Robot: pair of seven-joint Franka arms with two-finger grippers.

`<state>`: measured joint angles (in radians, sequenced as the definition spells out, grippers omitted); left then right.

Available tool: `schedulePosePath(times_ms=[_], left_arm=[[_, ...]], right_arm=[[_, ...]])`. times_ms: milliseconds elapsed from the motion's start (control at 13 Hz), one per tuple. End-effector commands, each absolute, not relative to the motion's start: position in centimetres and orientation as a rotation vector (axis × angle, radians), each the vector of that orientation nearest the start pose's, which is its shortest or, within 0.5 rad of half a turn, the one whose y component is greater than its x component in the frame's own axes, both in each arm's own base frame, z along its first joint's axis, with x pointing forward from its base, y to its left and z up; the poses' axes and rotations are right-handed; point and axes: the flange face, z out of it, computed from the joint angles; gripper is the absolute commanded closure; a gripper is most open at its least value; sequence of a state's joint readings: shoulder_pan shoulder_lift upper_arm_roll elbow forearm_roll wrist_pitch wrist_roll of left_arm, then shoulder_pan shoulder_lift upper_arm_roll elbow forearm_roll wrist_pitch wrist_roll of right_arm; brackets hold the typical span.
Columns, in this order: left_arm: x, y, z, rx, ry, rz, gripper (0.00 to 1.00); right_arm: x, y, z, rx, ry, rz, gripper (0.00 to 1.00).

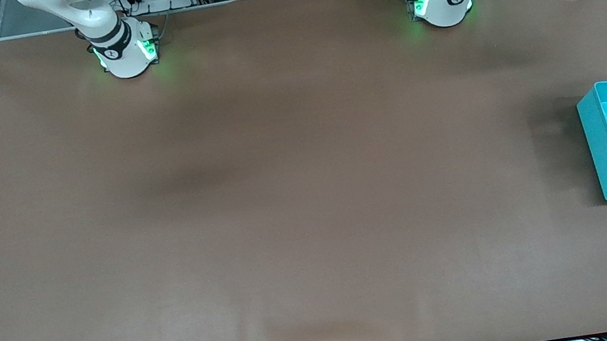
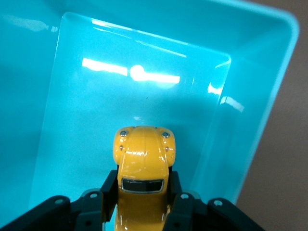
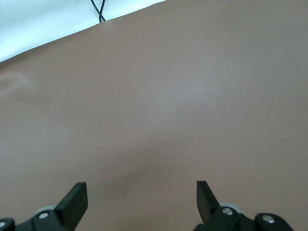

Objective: Wind and store yellow beetle car
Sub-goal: 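Carry the yellow car over the turquoise bin and open the left gripper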

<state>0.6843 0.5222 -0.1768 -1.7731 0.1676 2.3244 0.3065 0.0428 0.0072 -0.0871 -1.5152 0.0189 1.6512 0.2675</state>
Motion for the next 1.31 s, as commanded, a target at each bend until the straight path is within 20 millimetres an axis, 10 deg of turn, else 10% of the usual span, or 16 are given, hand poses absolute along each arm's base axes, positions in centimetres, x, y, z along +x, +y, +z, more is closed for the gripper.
schedulePosePath(times_ms=[0,463,540,617,694,926,1234], left_arm=[[56.4,37.7,25.4,-3.088,0.031,-0.019,1.00],[56.4,39.8,21.9,-3.121,0.080,-0.004,0.89],[56.4,40.0,22.0,-3.119,0.076,-0.013,0.65],[56.6,39.6,22.3,-3.119,0.082,-0.027,0.14],[56.8,39.3,22.9,-3.114,0.094,-0.037,0.00],[57.2,38.6,28.0,-3.077,0.115,-0.075,0.00],[58.9,31.4,36.5,-3.120,0.071,0.003,0.00]], right_arm=[[56.2,-2.3,66.0,-3.068,0.503,-0.207,0.00],[56.2,-2.4,65.8,-3.069,0.506,-0.200,0.00],[56.2,-2.3,66.0,-3.069,0.504,-0.205,0.00],[56.2,-2.3,66.0,-3.067,0.503,-0.209,0.00],[56.3,-2.3,65.8,-3.068,0.503,-0.202,0.00],[56.3,-2.3,65.8,-3.069,0.504,-0.202,0.00],[56.3,-2.3,65.8,-3.069,0.504,-0.202,0.00]])
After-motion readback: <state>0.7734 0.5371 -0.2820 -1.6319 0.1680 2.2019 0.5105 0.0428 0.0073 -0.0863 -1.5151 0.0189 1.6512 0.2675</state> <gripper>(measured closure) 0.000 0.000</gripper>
